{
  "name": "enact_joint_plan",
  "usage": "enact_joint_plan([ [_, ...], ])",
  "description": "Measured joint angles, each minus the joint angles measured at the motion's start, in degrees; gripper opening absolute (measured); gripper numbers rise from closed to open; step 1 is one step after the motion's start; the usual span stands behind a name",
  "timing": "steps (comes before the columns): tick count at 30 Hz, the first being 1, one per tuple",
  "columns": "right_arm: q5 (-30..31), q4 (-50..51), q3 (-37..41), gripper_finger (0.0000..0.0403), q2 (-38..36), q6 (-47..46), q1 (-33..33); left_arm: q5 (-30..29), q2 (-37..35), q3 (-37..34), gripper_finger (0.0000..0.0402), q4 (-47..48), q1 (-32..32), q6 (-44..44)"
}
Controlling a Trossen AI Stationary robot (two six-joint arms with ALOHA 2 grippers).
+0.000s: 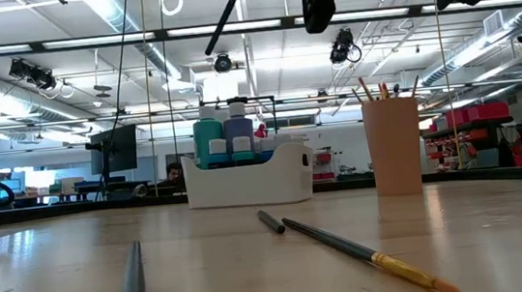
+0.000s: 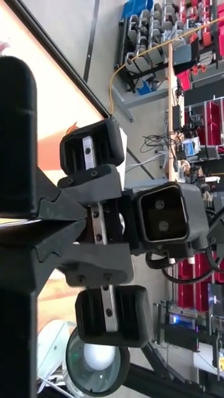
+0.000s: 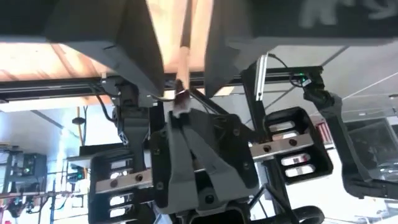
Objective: Pick & Place Paint Supplies
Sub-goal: Put the silver paintbrush into the cup
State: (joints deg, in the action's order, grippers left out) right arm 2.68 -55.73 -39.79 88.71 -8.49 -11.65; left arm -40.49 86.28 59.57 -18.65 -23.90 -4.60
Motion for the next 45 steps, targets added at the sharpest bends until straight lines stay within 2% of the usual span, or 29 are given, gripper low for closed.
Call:
enact_joint_plan([
  [5, 0.75, -0.07, 0.00, 0.0022, 0.00, 1.27, 0.48, -0.13, 0.00, 0.00, 0.0002, -0.07, -0.01, -0.03],
  [6, 0.79, -0.04, 0.00, 0.0014, 0.00, 1.95, 0.49, -0.13, 0.00, 0.00, 0.0002, -0.07, 0.00, -0.04],
  [10, 0.98, -0.15, 0.00, 0.0023, 0.00, 1.68, 0.47, 0.20, 0.00, 0.00, 0.0008, -0.09, 0.00, -0.07],
  [14, 0.92, 0.97, 0.00, 0.0008, -0.71, 2.20, 0.47, 0.87, 0.00, 0.00, 0.0021, -0.23, 0.00, -0.07],
  [20, 1.36, 13.47, 0.00, 0.0008, -6.46, 3.01, 0.41, -0.90, 0.00, 0.00, 0.0046, -0.12, -0.02, 1.28],
  [22, 4.02, 20.37, 0.00, 0.0007, -10.27, 3.23, 0.39, -1.52, 0.02, 0.00, 0.0054, 0.01, -0.02, 1.84],
  [26, 13.01, 33.16, 0.02, 0.0007, -19.47, 5.67, 0.41, -1.16, 0.02, 0.00, 0.0063, 1.66, 0.00, 1.86],
  [33, 27.47, 48.82, 0.02, 0.0008, -34.67, 8.99, 0.41, -0.63, 0.02, -0.02, 0.0058, 9.55, 0.00, -1.82],
  [39, 38.92, 60.82, 0.02, 0.0009, -42.91, 7.12, 0.41, -0.63, 0.07, -0.02, 0.0052, 12.89, 0.00, -3.76],
  [45, 40.23, 70.93, 0.22, 0.0009, -43.64, 0.41, 0.49, -0.65, 0.07, -0.02, 0.0052, 12.87, -0.01, -3.49],
])
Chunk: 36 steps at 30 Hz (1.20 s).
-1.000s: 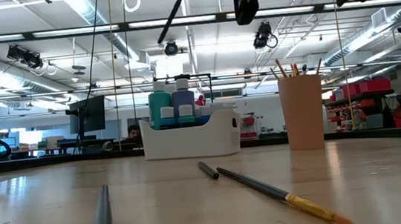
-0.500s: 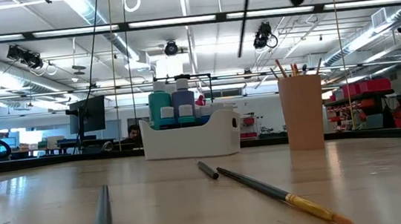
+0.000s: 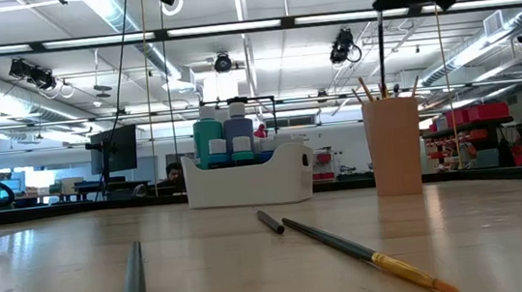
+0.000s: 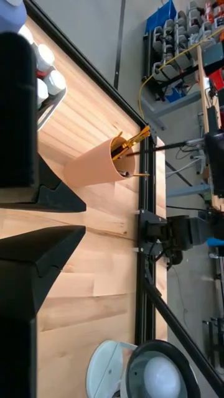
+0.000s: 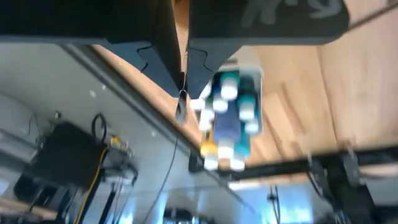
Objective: Pick & Place Paint Supplies
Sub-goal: Put the silver paintbrush into the cup
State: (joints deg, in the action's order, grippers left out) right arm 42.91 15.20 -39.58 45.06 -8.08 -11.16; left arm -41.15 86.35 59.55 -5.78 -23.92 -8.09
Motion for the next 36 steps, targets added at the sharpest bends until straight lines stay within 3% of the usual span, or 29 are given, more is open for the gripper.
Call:
enact_joint_plan([
  [9, -3.06, -2.45, 5.33, 0.0014, 4.99, -1.97, 0.00, -0.04, 0.00, 0.00, 0.0045, 0.48, 0.12, -1.28],
  [14, -6.32, -3.76, 7.53, 0.0043, 6.17, -2.49, 0.00, 2.98, 0.00, 0.00, 0.0039, 3.83, 0.10, -5.42],
  [19, -5.60, -6.05, 8.29, 0.0082, 6.22, -1.68, -0.02, 4.74, 0.00, 0.00, 0.0036, 7.48, 0.10, -11.74],
  [27, -5.38, -21.34, 8.29, 0.0124, 6.20, 7.19, -0.05, 4.76, 0.00, -0.02, 0.0033, 10.10, 0.10, -15.50],
  [30, -11.38, -29.21, 8.29, 0.0129, 6.20, 8.11, -0.07, 5.60, 0.00, -0.02, 0.0032, 10.42, 0.11, -15.52],
  [36, -34.32, -35.12, 8.29, 0.0127, 6.23, 7.49, -0.34, 15.48, 0.00, -0.02, 0.0032, 10.84, -0.01, -9.40],
])
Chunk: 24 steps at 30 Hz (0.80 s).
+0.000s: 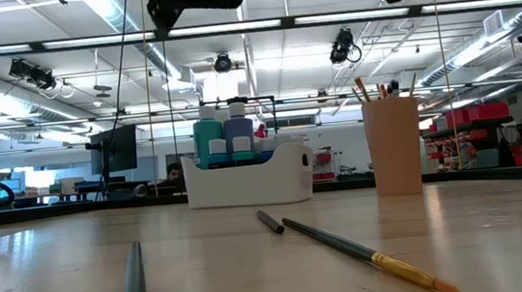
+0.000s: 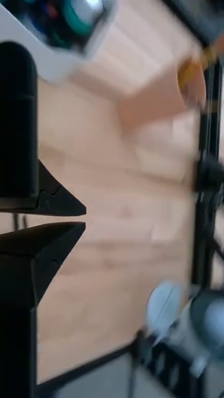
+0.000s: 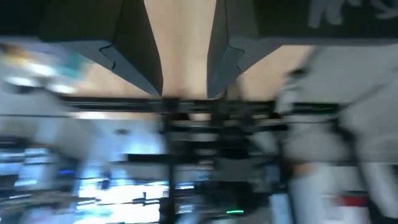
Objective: Pick & Place Paint Supplies
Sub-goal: Put the silver paintbrush into the cup
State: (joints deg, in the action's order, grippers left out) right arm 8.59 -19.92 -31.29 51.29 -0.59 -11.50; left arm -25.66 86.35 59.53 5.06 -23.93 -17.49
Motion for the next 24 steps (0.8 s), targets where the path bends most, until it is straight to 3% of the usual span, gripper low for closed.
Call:
enact_joint_plan([
  [3, -7.51, 0.22, 0.00, 0.0124, 1.11, -0.73, -0.79, 5.52, 0.00, 0.00, 0.0032, -0.07, -0.54, 4.53],
  [6, -11.14, -0.03, 0.00, 0.0123, 3.18, -0.27, -1.66, 9.01, 0.00, 0.00, 0.0032, -0.98, -1.39, 7.72],
  [12, -11.01, -0.61, 0.00, 0.0122, 8.77, 1.04, -2.02, 14.68, 0.02, 0.00, 0.0032, -3.36, -3.50, 10.25],
  [17, -10.98, -2.81, 0.00, 0.0121, 13.28, 0.79, -2.02, 18.85, 4.32, 0.00, 0.0034, -6.68, -4.58, 11.23],
  [24, -11.16, -8.04, 0.00, 0.0120, 17.50, -0.42, -2.02, 25.39, 11.18, -0.08, 0.0074, -9.12, -4.23, 13.53],
])
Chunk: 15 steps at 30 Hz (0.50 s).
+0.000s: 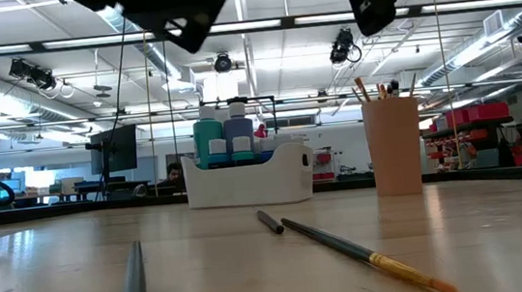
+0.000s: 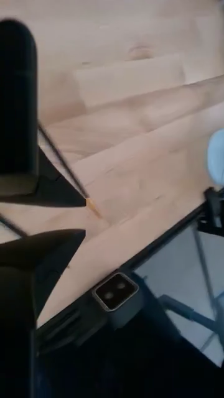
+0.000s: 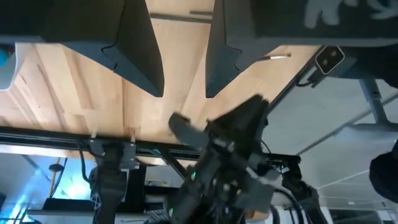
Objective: Pick & Place Paint Supplies
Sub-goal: Put the silver paintbrush into the cup
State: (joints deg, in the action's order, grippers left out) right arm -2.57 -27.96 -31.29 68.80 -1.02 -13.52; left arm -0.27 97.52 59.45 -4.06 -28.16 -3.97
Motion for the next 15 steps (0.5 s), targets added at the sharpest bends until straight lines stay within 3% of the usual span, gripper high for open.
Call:
enact_joint_plan([
  [3, 0.00, -1.78, 0.00, 0.0120, 0.59, 0.00, 0.00, 0.69, 2.21, 0.06, 0.0102, -2.85, 0.09, 1.06],
  [9, 0.17, -4.53, 0.00, 0.0120, 0.68, -0.07, 0.00, 10.35, 7.59, 0.12, 0.0159, -9.11, -0.39, 9.35],
  [15, 0.17, -7.18, -0.02, 0.0120, 0.68, -0.99, 0.00, 11.74, 13.88, 0.12, 0.0175, -14.11, -2.24, 11.25],
])
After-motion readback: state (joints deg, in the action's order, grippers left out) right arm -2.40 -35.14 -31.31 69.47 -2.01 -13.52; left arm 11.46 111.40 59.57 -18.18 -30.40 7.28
